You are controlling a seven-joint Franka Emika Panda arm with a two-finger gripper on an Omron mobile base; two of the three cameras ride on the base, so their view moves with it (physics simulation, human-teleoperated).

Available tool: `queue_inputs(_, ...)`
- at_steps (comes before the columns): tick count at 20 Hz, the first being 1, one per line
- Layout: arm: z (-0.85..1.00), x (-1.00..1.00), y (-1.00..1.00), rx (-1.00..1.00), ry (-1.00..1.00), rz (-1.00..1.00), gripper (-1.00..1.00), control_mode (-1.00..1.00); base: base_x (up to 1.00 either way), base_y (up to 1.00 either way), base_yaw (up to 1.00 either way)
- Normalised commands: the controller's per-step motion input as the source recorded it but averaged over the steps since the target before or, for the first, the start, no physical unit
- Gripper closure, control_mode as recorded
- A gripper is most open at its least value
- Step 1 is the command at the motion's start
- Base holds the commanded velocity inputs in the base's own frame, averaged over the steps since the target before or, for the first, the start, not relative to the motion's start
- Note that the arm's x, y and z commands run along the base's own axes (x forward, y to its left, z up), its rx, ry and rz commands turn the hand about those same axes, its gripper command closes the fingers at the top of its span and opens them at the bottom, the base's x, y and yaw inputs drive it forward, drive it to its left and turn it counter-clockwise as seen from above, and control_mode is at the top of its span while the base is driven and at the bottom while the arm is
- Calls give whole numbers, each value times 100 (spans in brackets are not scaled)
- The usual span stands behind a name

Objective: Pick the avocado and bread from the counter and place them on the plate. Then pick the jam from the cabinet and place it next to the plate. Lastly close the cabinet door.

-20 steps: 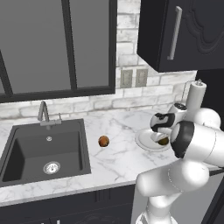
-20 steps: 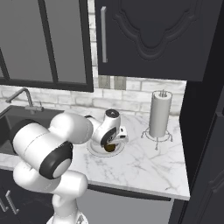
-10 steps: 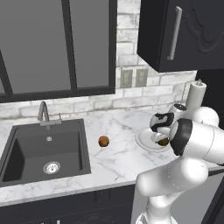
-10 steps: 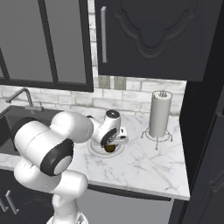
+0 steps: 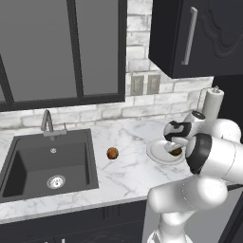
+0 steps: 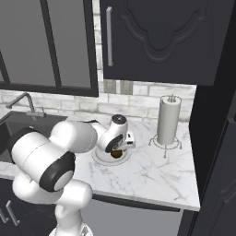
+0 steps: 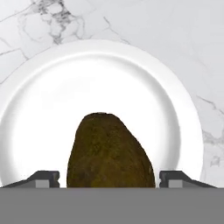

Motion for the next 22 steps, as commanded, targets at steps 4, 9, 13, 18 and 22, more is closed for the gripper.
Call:
queue_inputs(4, 19, 0, 19, 0, -5, 0, -100, -100, 0, 0, 0)
queue_inputs(9, 24, 0, 32, 0, -7, 0, -100, -100, 0, 0, 0)
queue_inputs(13, 32, 0, 41, 0, -6, 0, -100, -100, 0, 0, 0)
queue_inputs(18, 36, 0, 45, 0, -8, 0, -100, -100, 0, 0, 0)
queue_inputs(22, 34, 0, 47, 0, -8, 0, -100, -100, 0, 0, 0)
